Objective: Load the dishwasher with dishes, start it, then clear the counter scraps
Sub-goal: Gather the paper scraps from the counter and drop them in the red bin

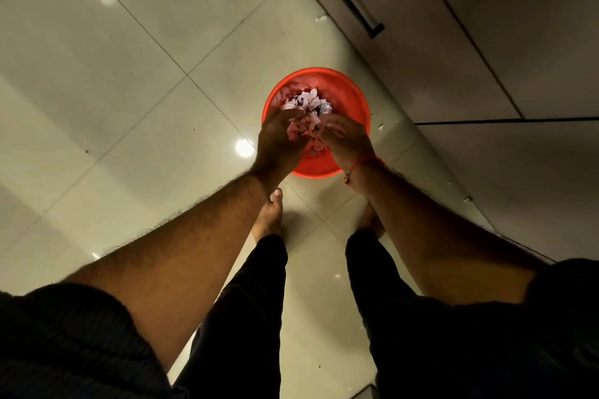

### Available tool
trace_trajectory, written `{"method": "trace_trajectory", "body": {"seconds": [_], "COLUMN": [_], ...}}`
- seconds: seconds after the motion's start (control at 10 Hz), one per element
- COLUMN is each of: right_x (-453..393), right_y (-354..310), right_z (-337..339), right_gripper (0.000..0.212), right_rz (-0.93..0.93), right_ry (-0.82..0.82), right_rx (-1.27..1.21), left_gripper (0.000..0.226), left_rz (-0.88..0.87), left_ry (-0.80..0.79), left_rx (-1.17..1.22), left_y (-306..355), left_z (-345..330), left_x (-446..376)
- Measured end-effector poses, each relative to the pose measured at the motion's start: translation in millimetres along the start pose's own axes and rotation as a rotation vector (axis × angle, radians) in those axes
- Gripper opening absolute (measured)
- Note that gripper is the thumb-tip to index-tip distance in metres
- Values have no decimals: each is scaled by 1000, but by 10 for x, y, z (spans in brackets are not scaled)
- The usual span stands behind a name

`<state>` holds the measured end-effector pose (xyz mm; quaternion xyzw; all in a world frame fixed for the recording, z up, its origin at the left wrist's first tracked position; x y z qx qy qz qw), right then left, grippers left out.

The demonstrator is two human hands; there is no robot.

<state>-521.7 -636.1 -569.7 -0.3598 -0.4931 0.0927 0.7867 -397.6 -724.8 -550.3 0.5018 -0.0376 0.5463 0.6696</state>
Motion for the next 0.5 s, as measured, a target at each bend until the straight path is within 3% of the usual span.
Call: {"method": "trace_trajectory", "body": {"seconds": [0.3, 0.5], "right_x": [827, 1753], "right_y": [-524, -1123], "right_z": [180, 565], "right_gripper": [27, 21], "right_rz": [93, 127], "right_ry": [27, 96], "right_rx": [-51, -152], "left_gripper": [30, 27], "left_rz": [-47, -152], "left_ry": [19, -29], "left_rx": [38, 71], "left_y": [470, 1300], "left_z": [493, 940], "left_x": [597, 1432]}}
Point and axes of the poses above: each hand's wrist, its own x-axis away from the middle knuckle, its own z-axis out of the back of the hand, y = z × x, the point moved 7 cm from there along -x, towards the middle knuckle, and after that the axes turned 6 degrees about -x, right-handed, at the moved point
